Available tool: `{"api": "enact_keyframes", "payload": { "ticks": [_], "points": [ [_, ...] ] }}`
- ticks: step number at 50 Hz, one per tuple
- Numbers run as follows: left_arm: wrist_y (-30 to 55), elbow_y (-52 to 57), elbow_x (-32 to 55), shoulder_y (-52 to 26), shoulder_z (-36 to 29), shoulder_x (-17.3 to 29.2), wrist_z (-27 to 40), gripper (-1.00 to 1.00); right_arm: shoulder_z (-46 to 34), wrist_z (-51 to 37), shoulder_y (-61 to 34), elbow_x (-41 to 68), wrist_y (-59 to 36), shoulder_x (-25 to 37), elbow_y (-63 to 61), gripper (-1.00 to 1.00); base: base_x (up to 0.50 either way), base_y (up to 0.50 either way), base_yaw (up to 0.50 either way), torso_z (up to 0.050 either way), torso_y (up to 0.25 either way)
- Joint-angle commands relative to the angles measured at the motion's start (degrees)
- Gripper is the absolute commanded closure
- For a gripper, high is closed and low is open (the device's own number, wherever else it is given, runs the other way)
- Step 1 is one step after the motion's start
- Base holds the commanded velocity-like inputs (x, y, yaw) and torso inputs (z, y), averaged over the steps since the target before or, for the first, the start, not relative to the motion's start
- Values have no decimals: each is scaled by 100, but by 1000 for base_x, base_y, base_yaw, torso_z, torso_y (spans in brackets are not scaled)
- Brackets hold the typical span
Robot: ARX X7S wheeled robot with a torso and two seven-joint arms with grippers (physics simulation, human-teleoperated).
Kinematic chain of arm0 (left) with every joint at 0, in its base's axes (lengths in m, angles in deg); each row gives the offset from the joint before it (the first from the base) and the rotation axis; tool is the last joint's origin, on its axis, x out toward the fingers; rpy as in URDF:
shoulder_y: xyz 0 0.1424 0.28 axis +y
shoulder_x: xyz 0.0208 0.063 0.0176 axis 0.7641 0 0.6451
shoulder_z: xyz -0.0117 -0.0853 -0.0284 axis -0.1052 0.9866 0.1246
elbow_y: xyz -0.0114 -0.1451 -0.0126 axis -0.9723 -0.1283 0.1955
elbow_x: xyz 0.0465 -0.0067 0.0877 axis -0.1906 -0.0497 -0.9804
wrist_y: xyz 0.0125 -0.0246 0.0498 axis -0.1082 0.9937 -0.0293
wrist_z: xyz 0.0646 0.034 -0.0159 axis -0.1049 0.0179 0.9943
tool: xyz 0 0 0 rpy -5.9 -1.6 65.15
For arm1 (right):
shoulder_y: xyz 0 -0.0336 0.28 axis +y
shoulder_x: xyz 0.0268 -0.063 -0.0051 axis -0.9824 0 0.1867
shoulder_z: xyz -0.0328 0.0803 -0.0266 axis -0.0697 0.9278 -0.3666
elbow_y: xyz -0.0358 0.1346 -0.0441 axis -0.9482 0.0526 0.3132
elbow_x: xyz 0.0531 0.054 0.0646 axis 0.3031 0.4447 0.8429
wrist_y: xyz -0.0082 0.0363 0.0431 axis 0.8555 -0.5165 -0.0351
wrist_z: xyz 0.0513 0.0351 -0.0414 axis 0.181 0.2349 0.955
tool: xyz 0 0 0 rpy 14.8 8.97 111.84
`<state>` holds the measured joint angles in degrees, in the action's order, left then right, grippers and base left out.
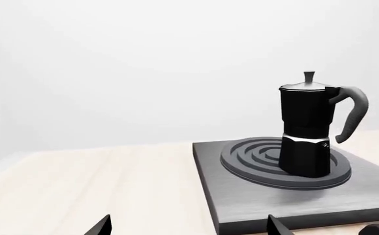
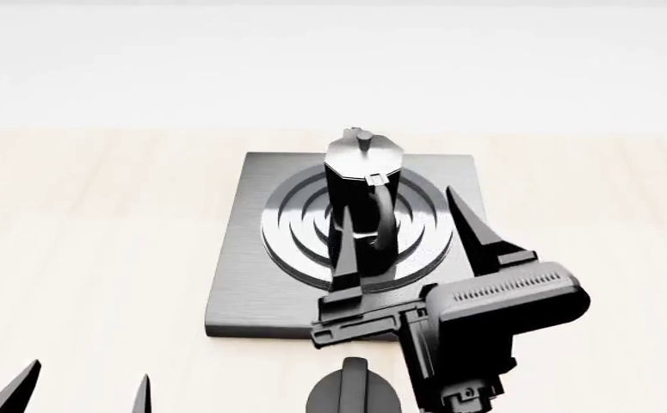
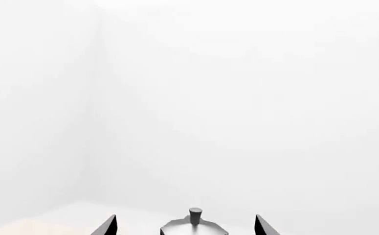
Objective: Put the moka pot on the stove.
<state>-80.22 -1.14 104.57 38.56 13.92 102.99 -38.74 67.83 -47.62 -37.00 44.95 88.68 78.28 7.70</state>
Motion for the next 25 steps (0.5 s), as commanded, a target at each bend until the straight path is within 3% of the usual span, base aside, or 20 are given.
{"api": "enact_keyframes", "payload": {
  "ticks": [1,25],
  "points": [
    [-26,5,17,13,-7,14,-1,-100,-86,-168,430,-49,-192,188,-1006,-100,0,0,0,0,0],
    [-46,-20,34,5,-24,22,17,-100,-61,-496,1011,-223,-205,478,-2142,-100,0,0,0,0,0]
  ]
}}
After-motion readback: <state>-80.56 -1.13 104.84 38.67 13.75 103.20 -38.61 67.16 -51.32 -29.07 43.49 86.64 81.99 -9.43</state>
